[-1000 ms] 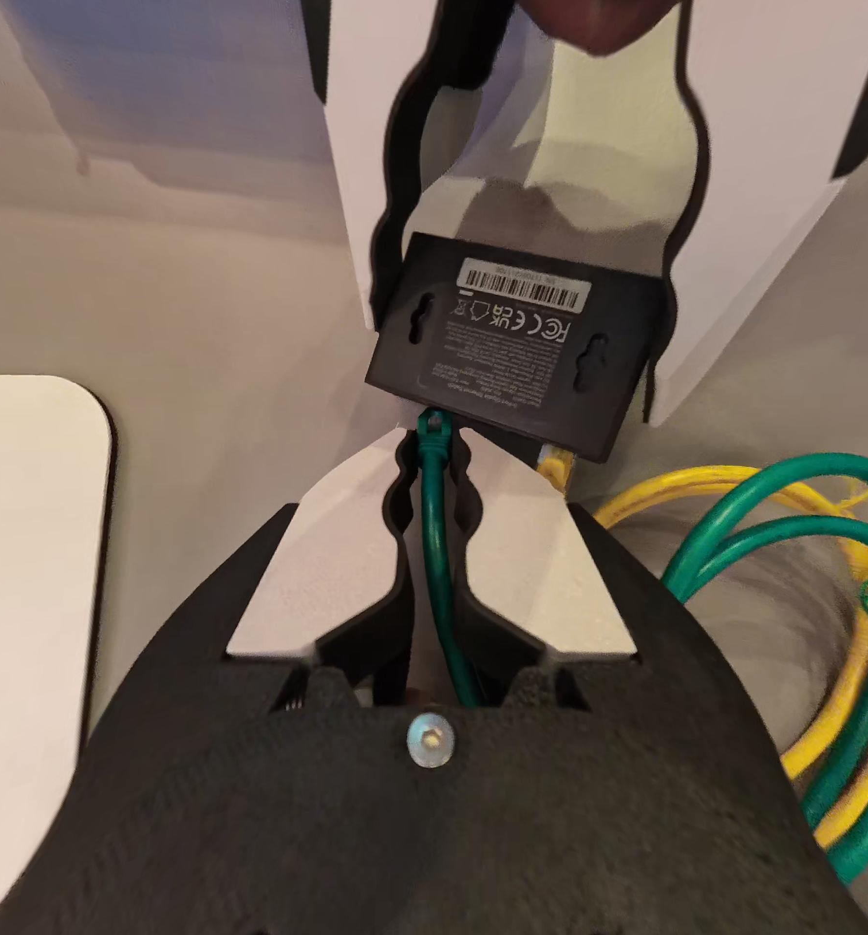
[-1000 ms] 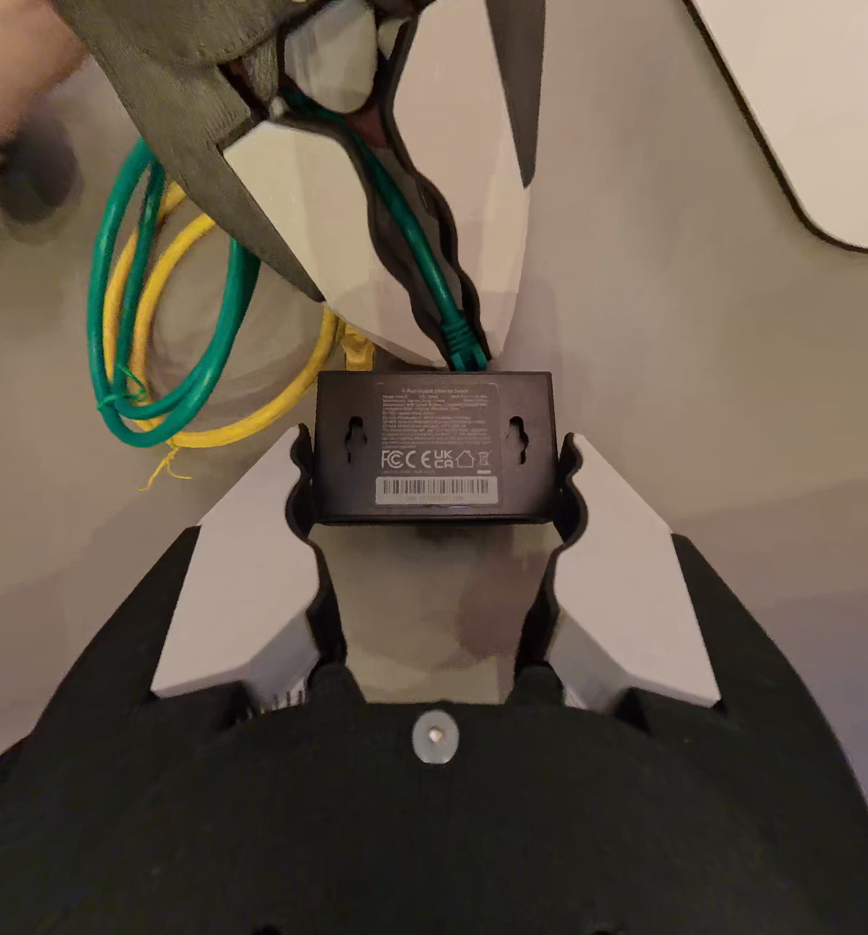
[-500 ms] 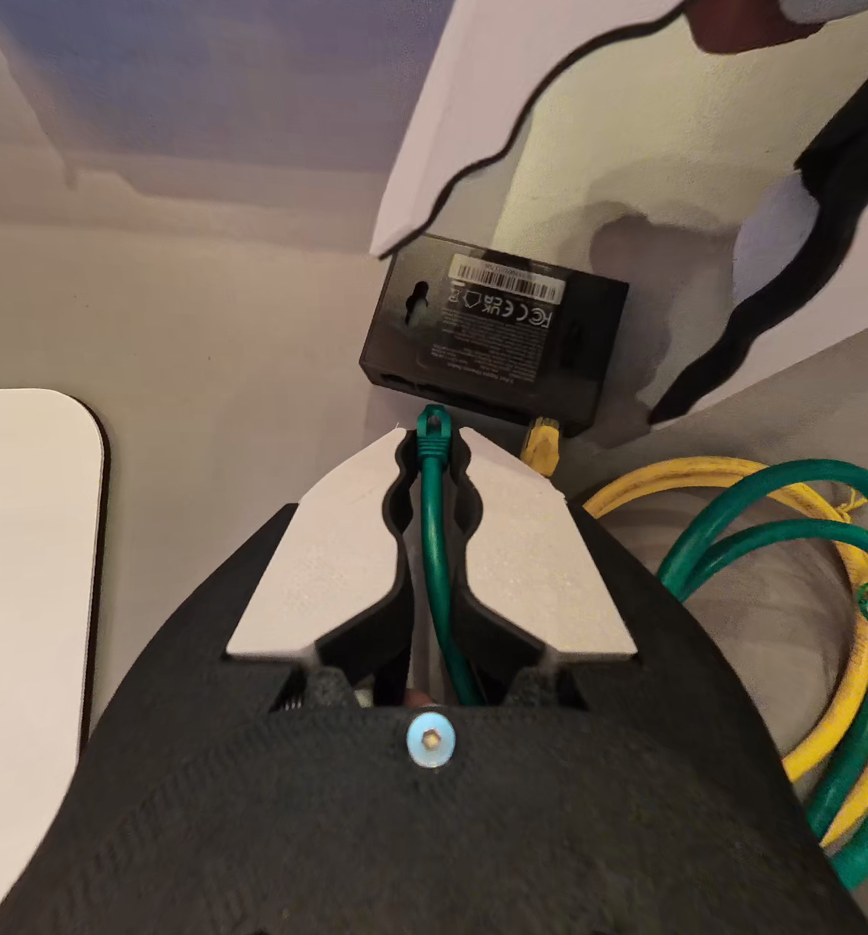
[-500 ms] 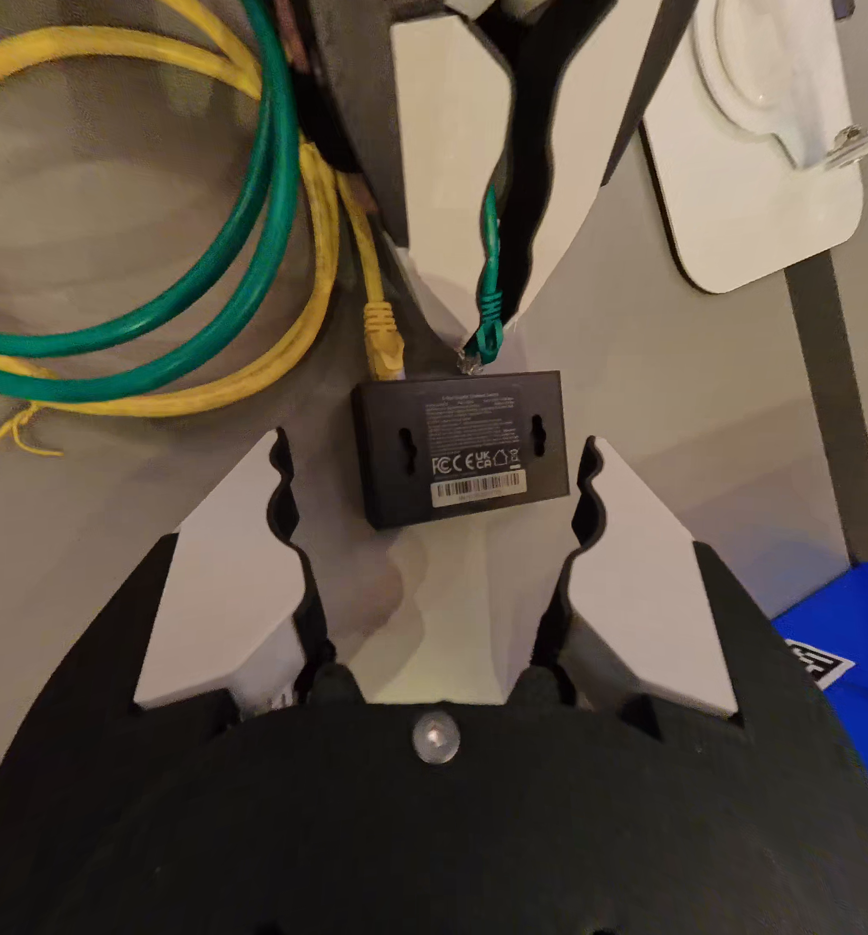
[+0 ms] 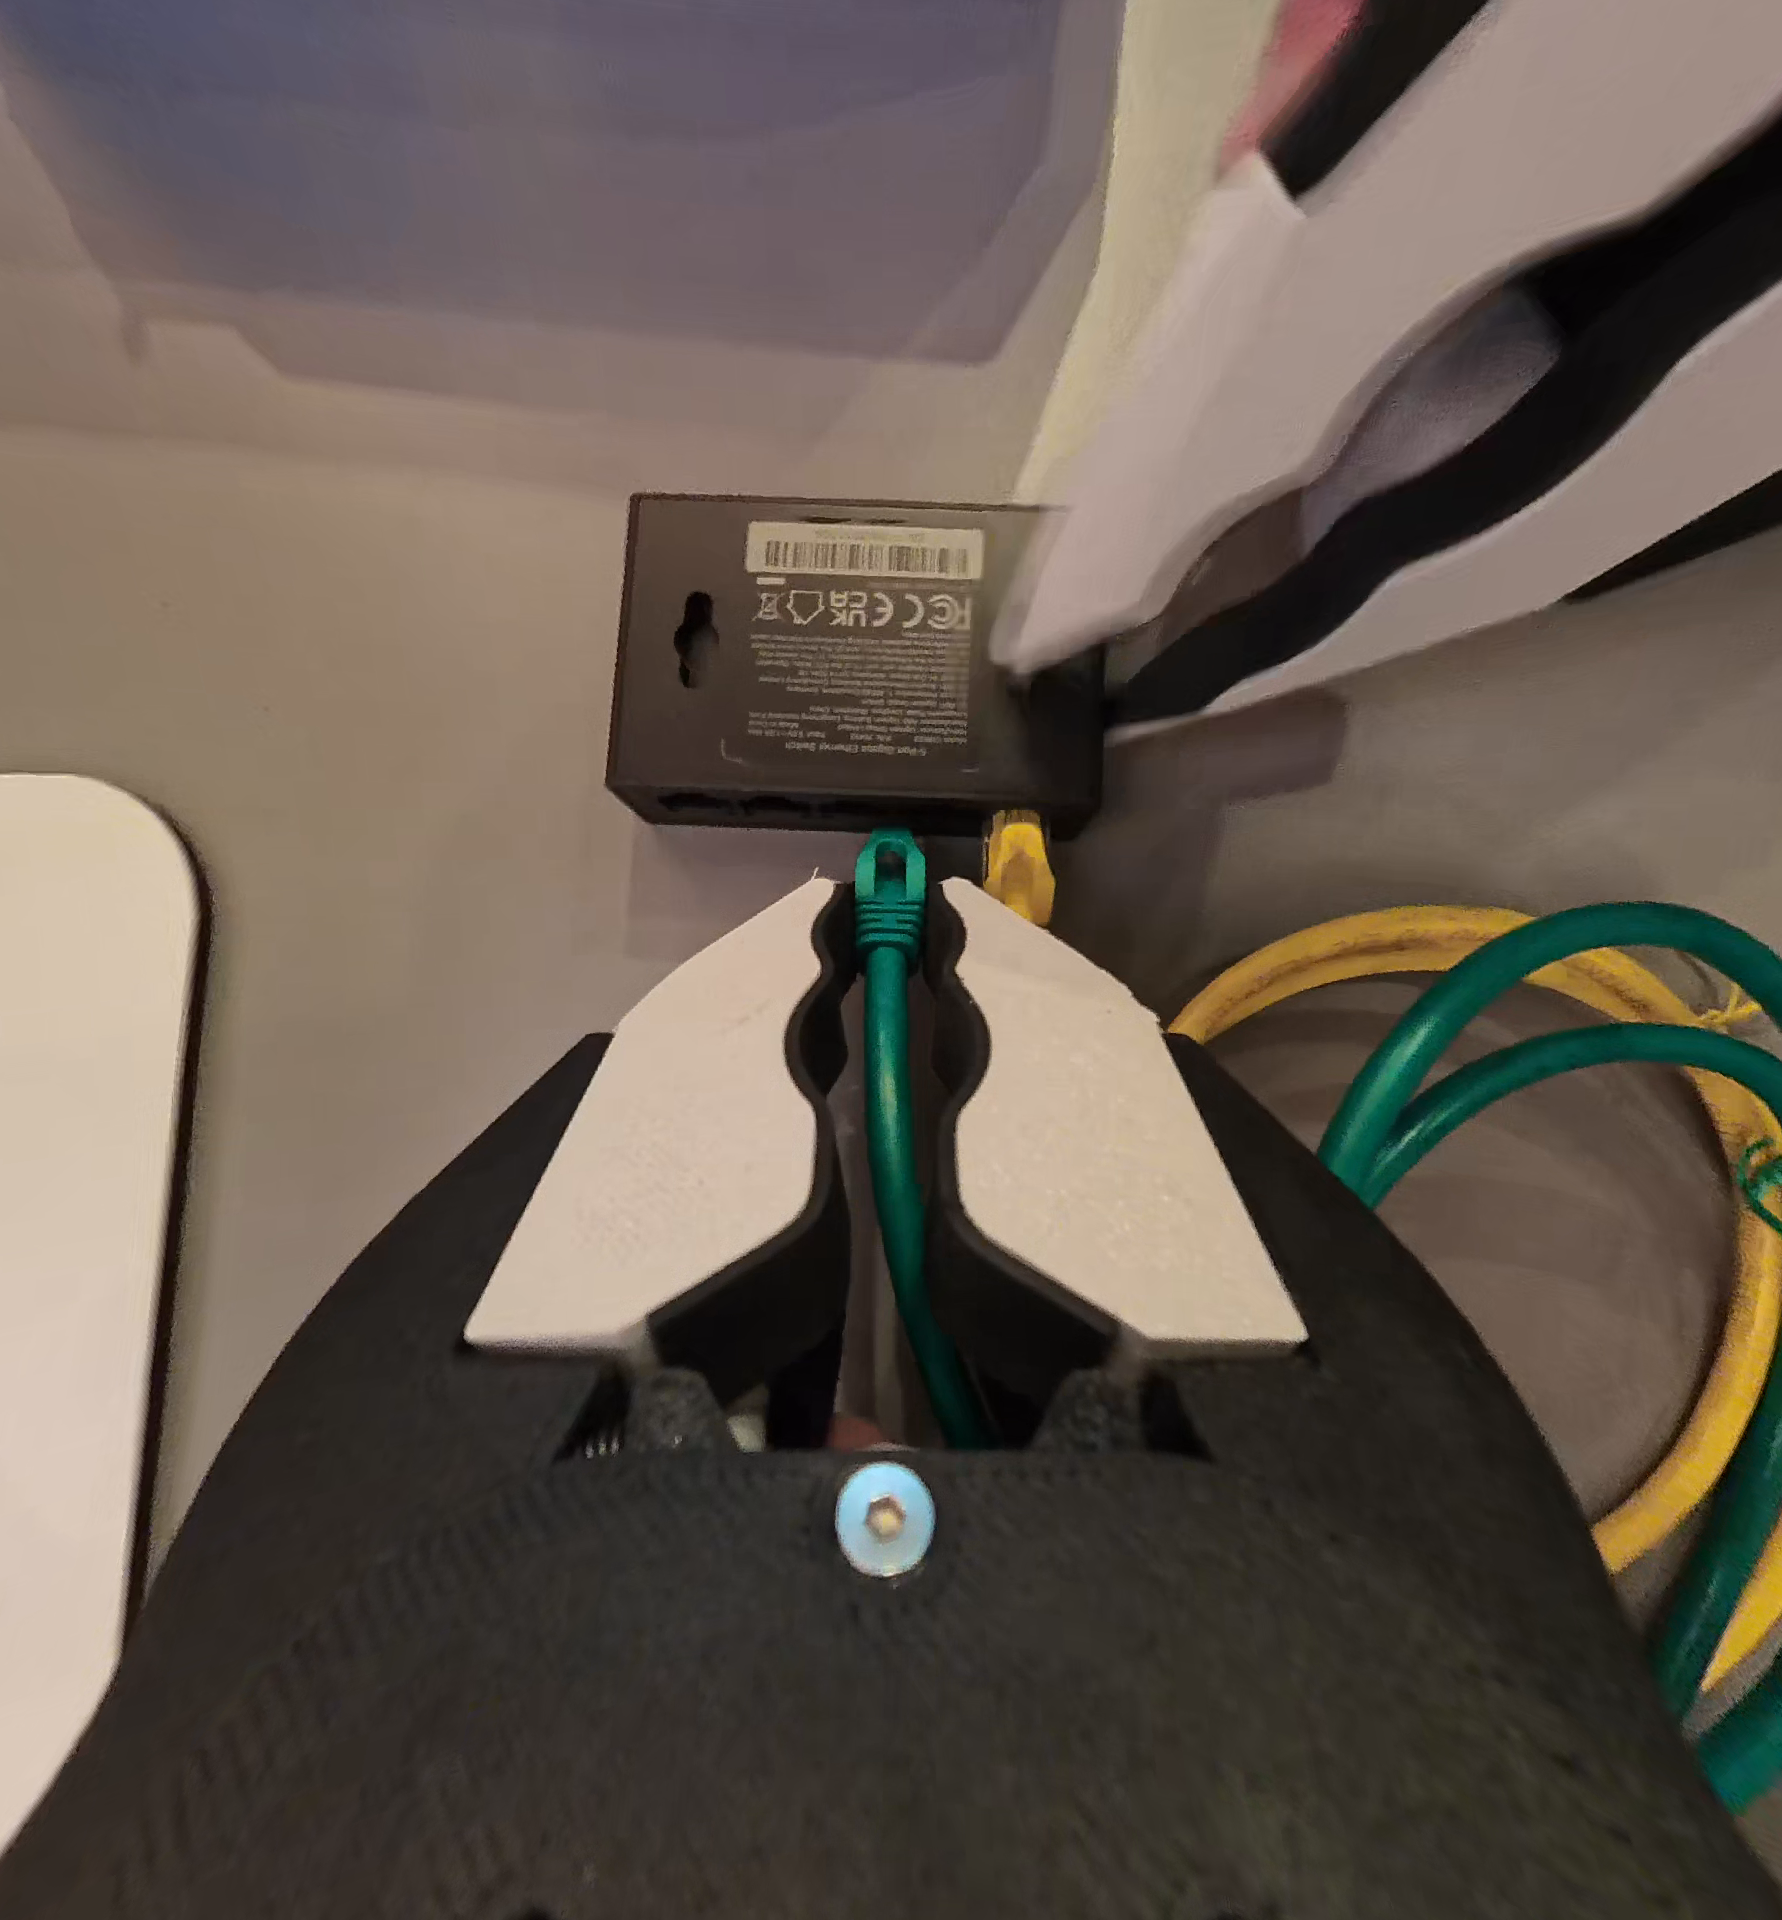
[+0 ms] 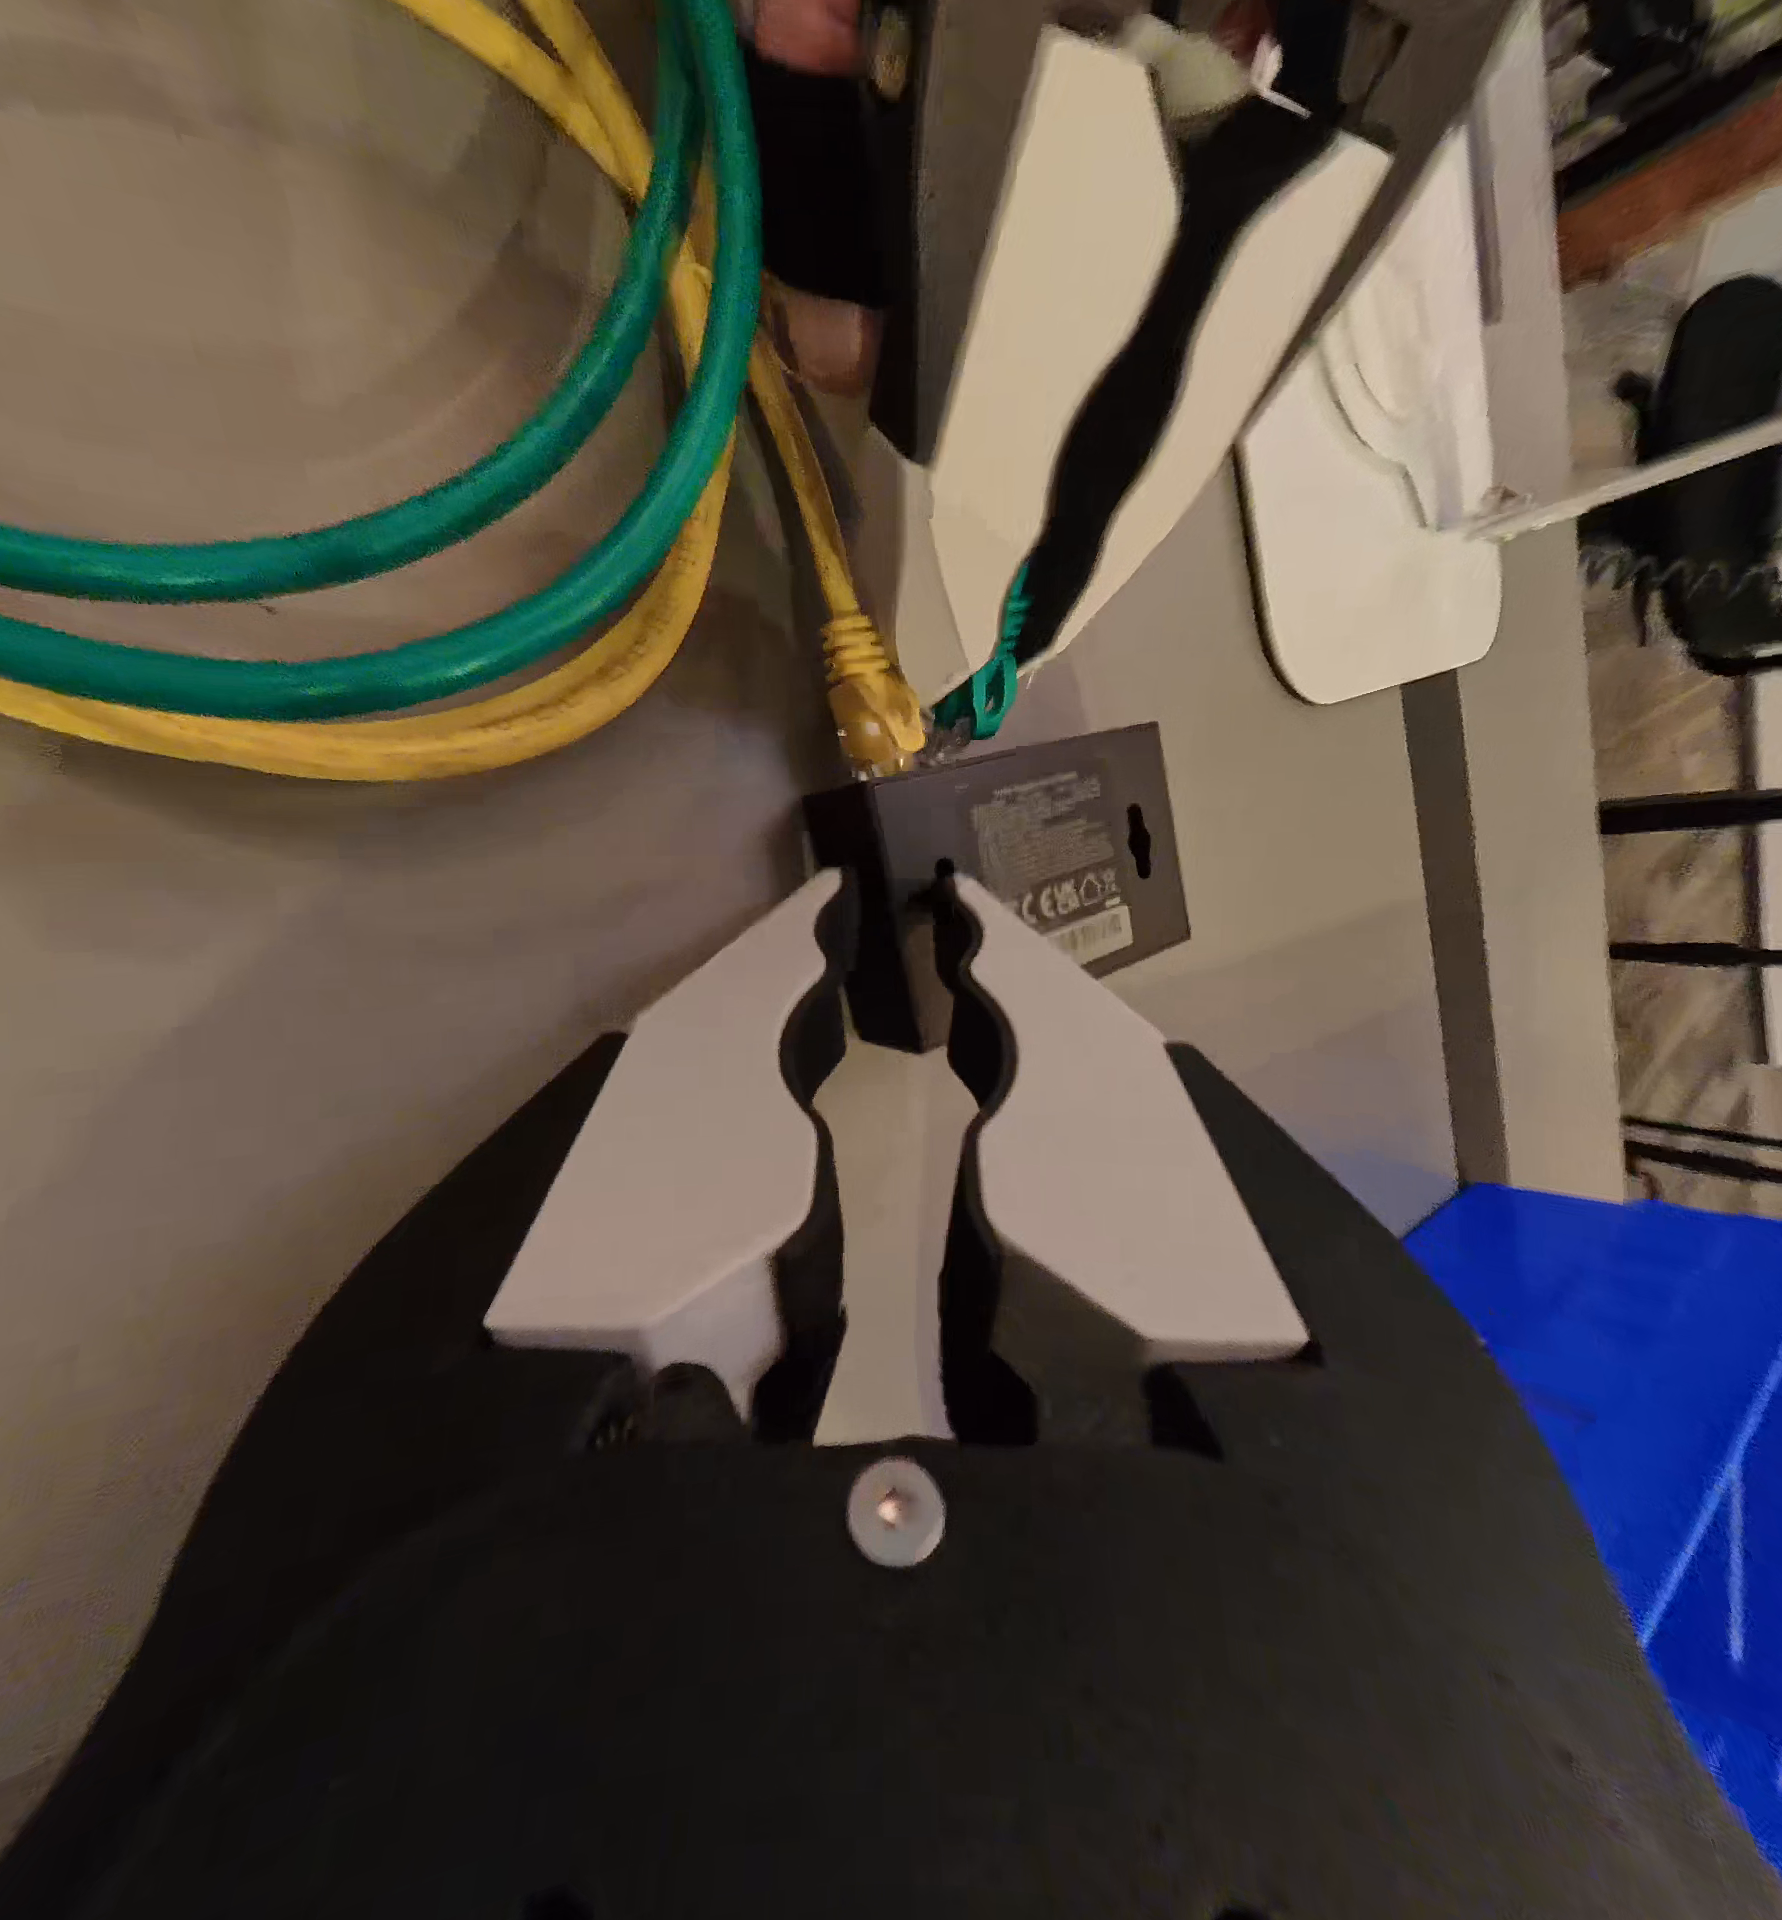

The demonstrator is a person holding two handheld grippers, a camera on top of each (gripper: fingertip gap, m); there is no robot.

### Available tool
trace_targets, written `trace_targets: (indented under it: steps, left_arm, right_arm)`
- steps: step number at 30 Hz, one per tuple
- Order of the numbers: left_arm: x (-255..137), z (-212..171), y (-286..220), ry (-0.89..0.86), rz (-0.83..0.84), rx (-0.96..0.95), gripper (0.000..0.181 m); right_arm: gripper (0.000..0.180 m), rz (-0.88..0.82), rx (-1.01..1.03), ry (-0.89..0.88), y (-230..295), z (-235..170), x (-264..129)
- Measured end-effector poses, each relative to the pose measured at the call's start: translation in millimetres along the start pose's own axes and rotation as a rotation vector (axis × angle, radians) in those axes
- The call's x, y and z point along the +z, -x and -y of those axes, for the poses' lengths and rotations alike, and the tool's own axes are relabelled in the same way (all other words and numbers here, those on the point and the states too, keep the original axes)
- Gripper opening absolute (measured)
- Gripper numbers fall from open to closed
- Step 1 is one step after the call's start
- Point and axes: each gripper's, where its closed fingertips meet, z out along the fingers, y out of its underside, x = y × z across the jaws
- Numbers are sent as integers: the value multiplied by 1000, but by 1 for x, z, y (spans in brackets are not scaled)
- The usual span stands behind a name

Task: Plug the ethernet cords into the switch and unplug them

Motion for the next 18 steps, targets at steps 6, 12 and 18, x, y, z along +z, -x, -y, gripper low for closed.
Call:
trace_targets:
  steps: [6,12,18]
  left_arm:
    - [-3,5,-2,-39,-26,-15,13]
    - [-28,26,23,-144,78,-56,13]
    - [-10,36,52,-106,235,-38,12]
  right_arm:
    - [13,36,-10,10,-2,-3,-1]
    - [14,-78,-132,25,-3,-2,-5]
    - [18,-170,-216,58,-2,-5,-3]
